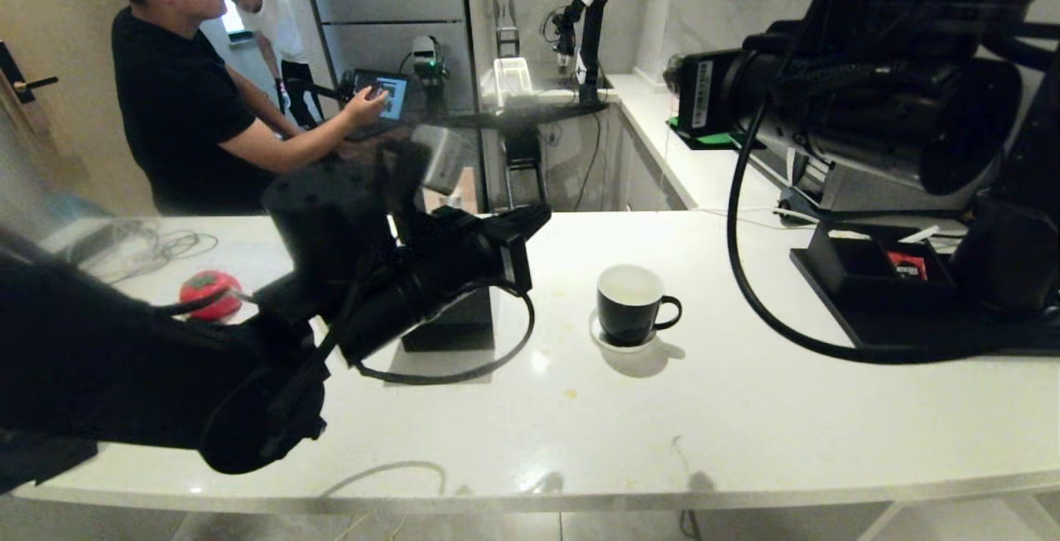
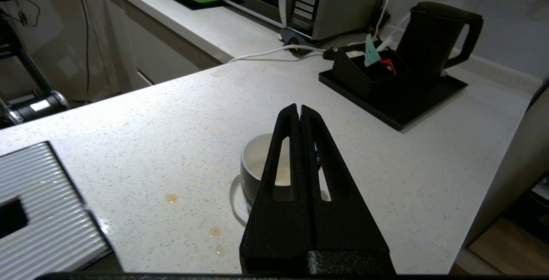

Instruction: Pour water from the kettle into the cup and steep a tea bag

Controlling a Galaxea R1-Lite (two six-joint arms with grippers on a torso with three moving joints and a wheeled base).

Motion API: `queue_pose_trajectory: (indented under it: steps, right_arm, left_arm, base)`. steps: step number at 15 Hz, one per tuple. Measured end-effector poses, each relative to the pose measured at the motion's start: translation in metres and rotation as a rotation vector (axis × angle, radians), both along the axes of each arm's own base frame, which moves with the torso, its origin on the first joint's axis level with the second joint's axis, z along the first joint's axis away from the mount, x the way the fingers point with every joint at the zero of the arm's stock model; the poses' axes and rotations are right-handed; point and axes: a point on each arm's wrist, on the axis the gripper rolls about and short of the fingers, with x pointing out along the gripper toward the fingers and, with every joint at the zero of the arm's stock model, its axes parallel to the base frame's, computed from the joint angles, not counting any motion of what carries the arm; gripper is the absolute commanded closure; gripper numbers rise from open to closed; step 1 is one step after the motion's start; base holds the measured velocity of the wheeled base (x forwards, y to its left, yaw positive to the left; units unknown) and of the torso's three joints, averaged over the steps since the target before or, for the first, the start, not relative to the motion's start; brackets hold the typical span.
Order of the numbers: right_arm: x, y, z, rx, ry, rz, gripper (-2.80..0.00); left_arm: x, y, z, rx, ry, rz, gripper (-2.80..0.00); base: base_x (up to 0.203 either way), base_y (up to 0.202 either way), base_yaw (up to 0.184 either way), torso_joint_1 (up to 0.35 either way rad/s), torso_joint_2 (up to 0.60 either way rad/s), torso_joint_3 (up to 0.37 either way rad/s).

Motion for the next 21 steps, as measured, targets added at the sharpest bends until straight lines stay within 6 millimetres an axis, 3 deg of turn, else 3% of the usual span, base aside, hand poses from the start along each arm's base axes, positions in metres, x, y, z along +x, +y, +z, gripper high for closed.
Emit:
queue_pose_trajectory:
  steps: [1, 2, 21]
  right_arm:
    - [-0.002, 0.002, 0.000, 0.001, -0.001, 0.008, 0.00]
    - [-0.004, 0.003, 0.001, 0.001, -0.001, 0.015, 0.00]
    - [-0.015, 0.008, 0.002, -0.002, 0.000, 0.048, 0.00]
  left_arm:
    - [0.000, -0.005, -0.002, 0.001, 0.004, -0.010, 0.00]
    - [-0.001, -0.009, -0.004, 0.005, 0.008, -0.020, -2.80]
    - [0.003, -0.048, -0.018, 0.003, -0.056, -0.094, -2.80]
  base:
    - [0.000, 0.000, 0.000, 0.000, 0.00, 0.000]
    - [0.000, 0.000, 0.000, 0.000, 0.00, 0.000]
    - [0.000, 0.000, 0.000, 0.000, 0.00, 0.000]
